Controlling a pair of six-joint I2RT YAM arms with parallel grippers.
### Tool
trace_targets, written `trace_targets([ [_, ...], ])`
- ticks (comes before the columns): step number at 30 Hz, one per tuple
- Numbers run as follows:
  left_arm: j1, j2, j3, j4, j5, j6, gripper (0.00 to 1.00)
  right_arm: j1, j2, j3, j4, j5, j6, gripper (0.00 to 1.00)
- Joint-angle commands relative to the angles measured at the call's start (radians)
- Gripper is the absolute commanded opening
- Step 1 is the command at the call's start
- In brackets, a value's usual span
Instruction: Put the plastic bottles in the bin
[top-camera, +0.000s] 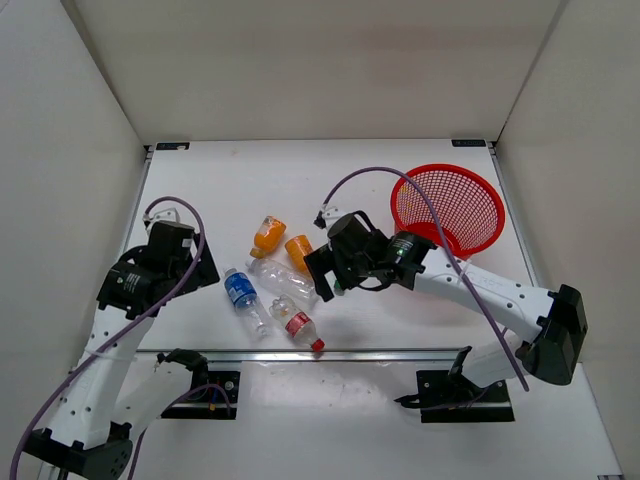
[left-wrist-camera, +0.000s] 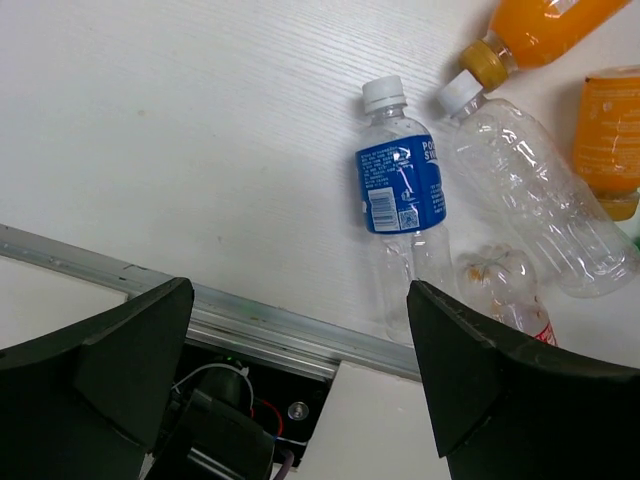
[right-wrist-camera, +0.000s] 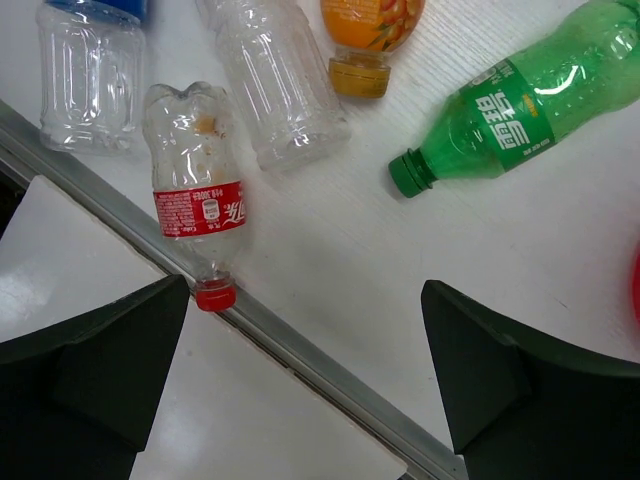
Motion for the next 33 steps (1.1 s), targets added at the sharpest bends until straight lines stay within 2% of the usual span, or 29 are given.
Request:
trace_targets([
  [1, 0.009, -0.003, 0.046, -0.017, -0.053, 0.024, 0.99, 0.006, -0.022, 0.004, 0.019, 0.041, 0.002, 0.99],
  [6, 0.006, -0.046, 0.029, -0.018, -0.012, 0.005, 0.99, -0.032, -0.051, -0.059, 0.118, -0.061, -0.039, 0.99],
  [9, -0.012, -0.082, -0.015, -0.028, 0.022, -0.024, 0.99, -0.028, -0.076, -0.075, 0.224, -0.04, -0.038, 0.99],
  [13, -0.061, -0.163, -0.112, -0.025, 0.106, -0.057, 0.99, -0.058, -0.025, -0.065, 0.299, -0.026, -0.047, 0.99],
  [15, -0.09, -0.194, -0.151, -0.037, 0.108, -0.083, 0.98, -0.093, 0.047, -0.023, 0.281, 0.044, 0.026, 0.99],
  [16, -0.095, -0.226, -0.167, -0.046, 0.119, -0.095, 0.99, -0.103, 0.071, -0.012, 0.29, 0.031, 0.017, 0.99],
  [20, -0.11, -0.27, -0.231, -0.08, 0.149, -0.095, 0.98, -0.147, 0.202, 0.067, 0.274, 0.161, 0.082, 0.99],
  [23, -0.118, -0.291, -0.251, -0.077, 0.177, -0.107, 0.98, -0.173, 0.292, 0.123, 0.212, 0.237, 0.198, 0.93],
  [25, -0.135, -0.294, -0.231, -0.06, 0.189, -0.114, 0.99, -0.161, 0.321, 0.114, 0.183, 0.346, 0.278, 0.93],
  [30, -0.147, -0.265, -0.216, -0.005, 0.217, -0.109, 0.99, -0.149, 0.393, 0.105, 0.158, 0.483, 0.352, 0.96],
  [33, -0.14, -0.227, -0.211, 0.02, 0.22, -0.091, 0.99, -0.181, 0.412, 0.053, 0.2, 0.433, 0.392, 0.95],
])
